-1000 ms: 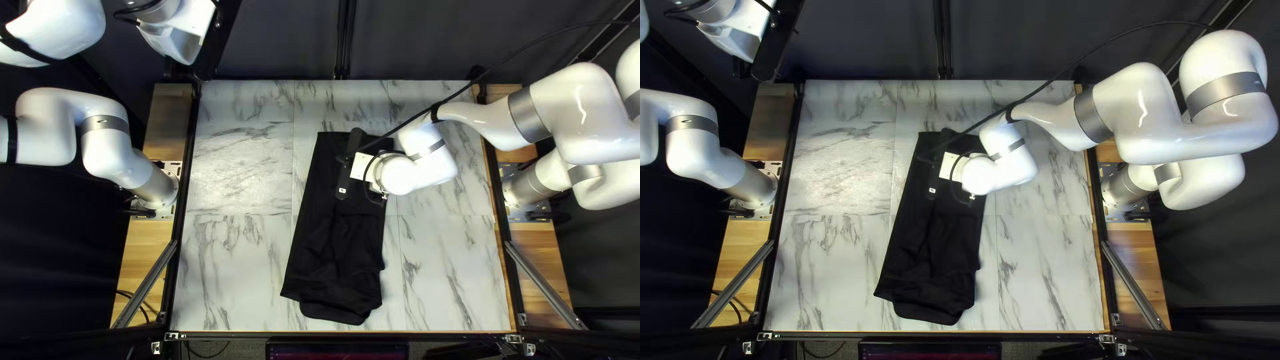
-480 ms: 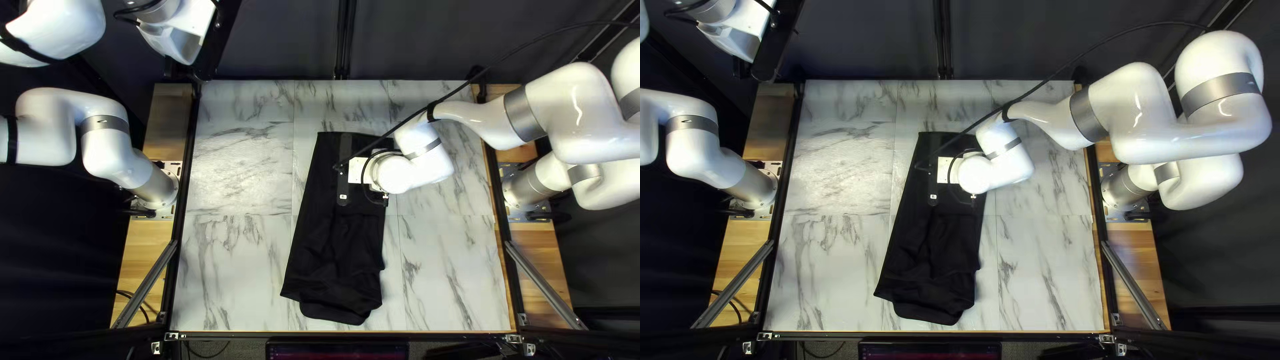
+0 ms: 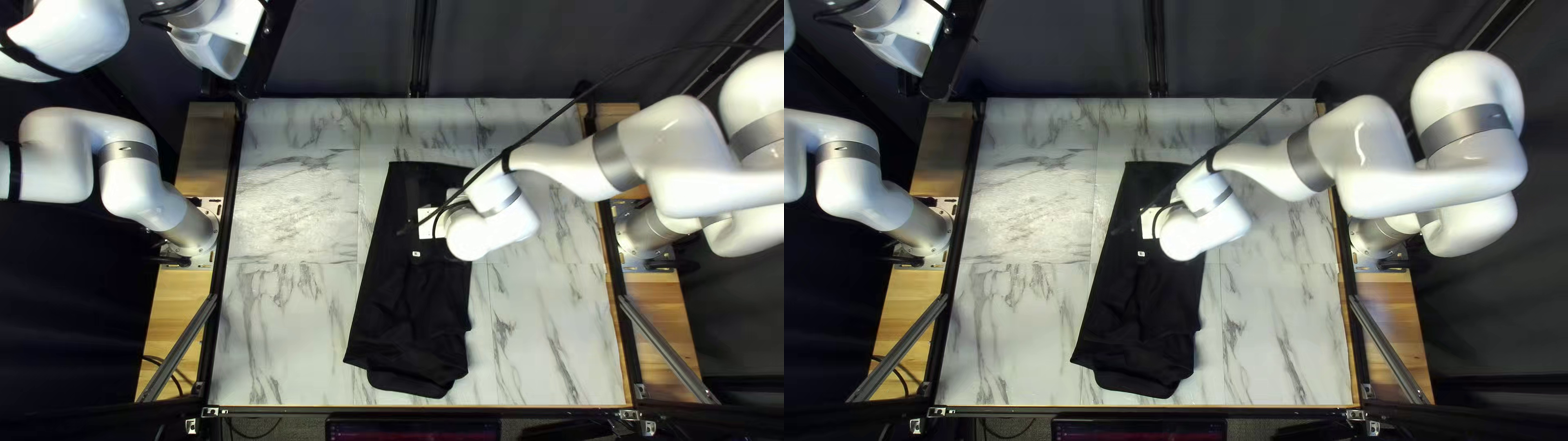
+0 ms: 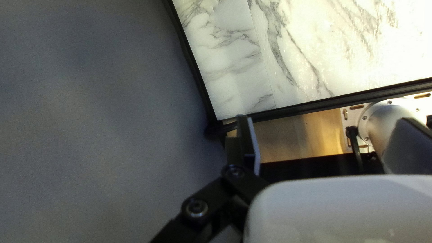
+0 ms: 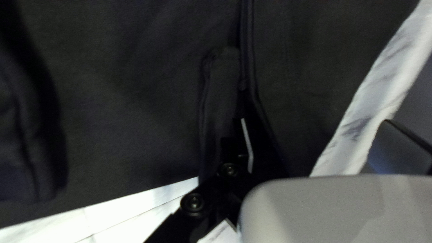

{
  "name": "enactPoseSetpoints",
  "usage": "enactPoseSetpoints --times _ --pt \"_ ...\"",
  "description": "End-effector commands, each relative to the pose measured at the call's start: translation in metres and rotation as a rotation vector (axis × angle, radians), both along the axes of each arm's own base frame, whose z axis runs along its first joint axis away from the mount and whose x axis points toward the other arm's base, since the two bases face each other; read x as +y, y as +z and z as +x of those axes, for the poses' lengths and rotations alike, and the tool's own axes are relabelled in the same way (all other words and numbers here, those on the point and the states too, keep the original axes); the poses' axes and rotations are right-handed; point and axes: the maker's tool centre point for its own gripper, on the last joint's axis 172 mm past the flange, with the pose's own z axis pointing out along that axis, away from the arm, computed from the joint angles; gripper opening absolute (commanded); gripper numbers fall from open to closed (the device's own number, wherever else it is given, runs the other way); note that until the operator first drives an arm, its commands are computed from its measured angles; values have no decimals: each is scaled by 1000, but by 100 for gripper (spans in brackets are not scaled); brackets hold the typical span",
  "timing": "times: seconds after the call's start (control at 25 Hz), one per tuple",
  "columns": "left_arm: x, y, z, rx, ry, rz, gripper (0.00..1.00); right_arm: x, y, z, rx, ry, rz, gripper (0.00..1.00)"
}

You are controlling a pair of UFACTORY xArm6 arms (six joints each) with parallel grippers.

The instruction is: Fold t-shirt

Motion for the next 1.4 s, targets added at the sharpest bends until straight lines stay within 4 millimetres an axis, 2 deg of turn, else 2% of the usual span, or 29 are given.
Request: enactPoseSetpoints --times 0.04,0.36,0.48,0.8,1.12,1.24,1.4 --pt "0 0 0 0 0 0 100 -4 2 1 9 10 -28 100" --pt "0 0 0 0 0 0 100 -30 3 12 9 27 -65 100" --pt "0 0 0 0 0 0 100 -37 7 25 -10 39 -69 100" --pt "0 0 0 0 0 0 100 -44 30 62 -74 61 -85 100" --pt "0 0 0 0 0 0 100 -43 47 85 -139 67 -84 100" --pt "0 0 0 0 0 0 100 -41 48 87 -153 67 -87 100" --pt "0 0 0 0 0 0 100 -37 41 75 -149 52 -89 100"
